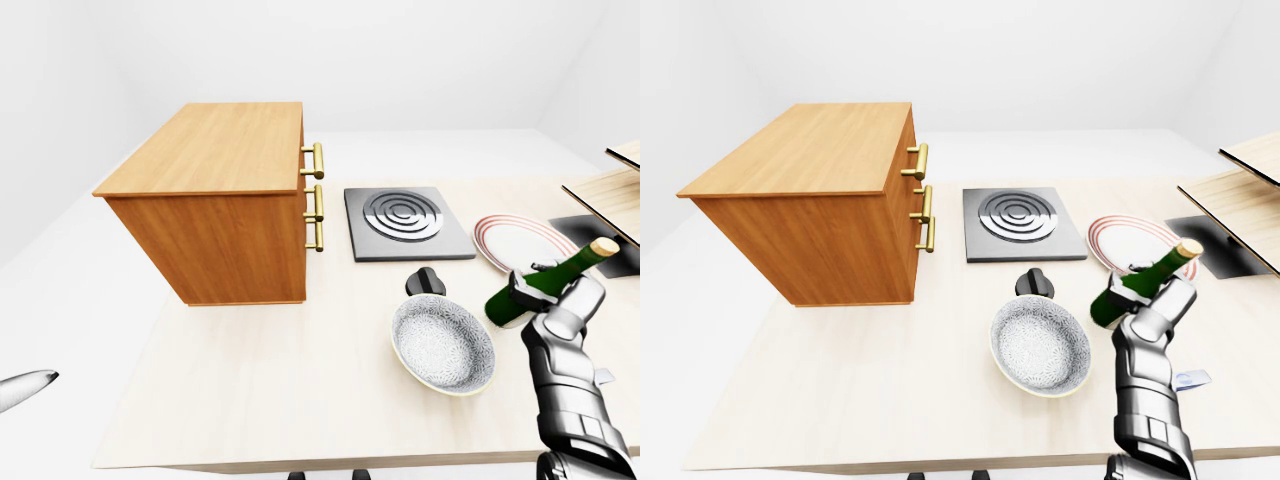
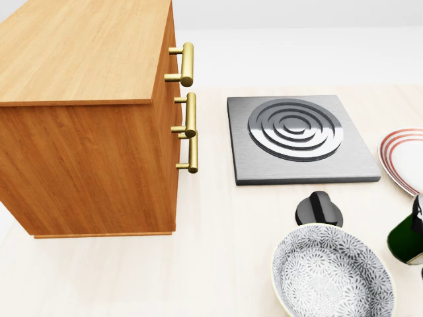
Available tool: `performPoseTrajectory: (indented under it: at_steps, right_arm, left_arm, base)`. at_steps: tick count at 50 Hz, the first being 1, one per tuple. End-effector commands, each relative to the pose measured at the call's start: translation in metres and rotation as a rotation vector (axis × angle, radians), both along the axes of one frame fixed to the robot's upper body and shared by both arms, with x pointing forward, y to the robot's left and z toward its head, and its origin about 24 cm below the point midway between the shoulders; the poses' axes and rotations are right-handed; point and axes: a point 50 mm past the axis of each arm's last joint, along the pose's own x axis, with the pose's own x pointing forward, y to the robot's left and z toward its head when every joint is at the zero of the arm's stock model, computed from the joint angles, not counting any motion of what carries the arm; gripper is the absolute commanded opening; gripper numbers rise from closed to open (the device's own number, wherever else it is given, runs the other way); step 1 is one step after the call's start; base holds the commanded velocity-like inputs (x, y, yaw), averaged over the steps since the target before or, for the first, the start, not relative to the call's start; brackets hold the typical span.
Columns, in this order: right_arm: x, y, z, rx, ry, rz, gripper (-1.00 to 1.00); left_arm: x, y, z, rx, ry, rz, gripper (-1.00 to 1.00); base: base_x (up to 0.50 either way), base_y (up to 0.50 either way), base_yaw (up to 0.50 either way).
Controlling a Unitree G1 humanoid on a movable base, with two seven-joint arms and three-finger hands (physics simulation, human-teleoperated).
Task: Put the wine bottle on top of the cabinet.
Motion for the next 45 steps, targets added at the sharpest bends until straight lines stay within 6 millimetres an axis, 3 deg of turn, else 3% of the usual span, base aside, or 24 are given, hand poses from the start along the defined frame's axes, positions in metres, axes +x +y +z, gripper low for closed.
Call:
performPoseTrajectory:
  at_steps: [1, 16, 24, 31, 45]
  right_arm:
    - [0.001, 0.001, 0.029, -0.082, -0.104, 0.001, -0.95]
    - [-0.007, 0.001, 0.079, -0.182, -0.296, -0.006, -0.97]
    - [-0.01, 0.018, 0.148, -0.302, -0.556, 0.073, -1.0]
    - [0.005, 0.034, 0.195, -0.348, -0.702, 0.16, -1.0]
    - [0.055, 0.077, 0.256, -0.361, -0.772, 0.415, -0.91]
  left_arm:
    - [0.0, 0.0, 0.0, 0.0, -0.001, 0.0, 1.0]
    - [0.001, 0.0, 0.0, 0.003, -0.001, 0.0, 1.0]
    - [0.002, -0.001, 0.001, 0.004, -0.003, -0.005, 1.0]
    - [0.002, -0.001, 0.001, 0.004, -0.005, -0.005, 1.0]
    - [0.0, -0.002, 0.002, 0.006, -0.012, -0.005, 1.0]
  base:
    - [0.0, 0.0, 0.0]
    - [0.0, 0.0, 0.0]
    - [0.0, 0.0, 0.0]
    - [0.0, 0.0, 0.0]
    - [0.0, 0.0, 0.0]
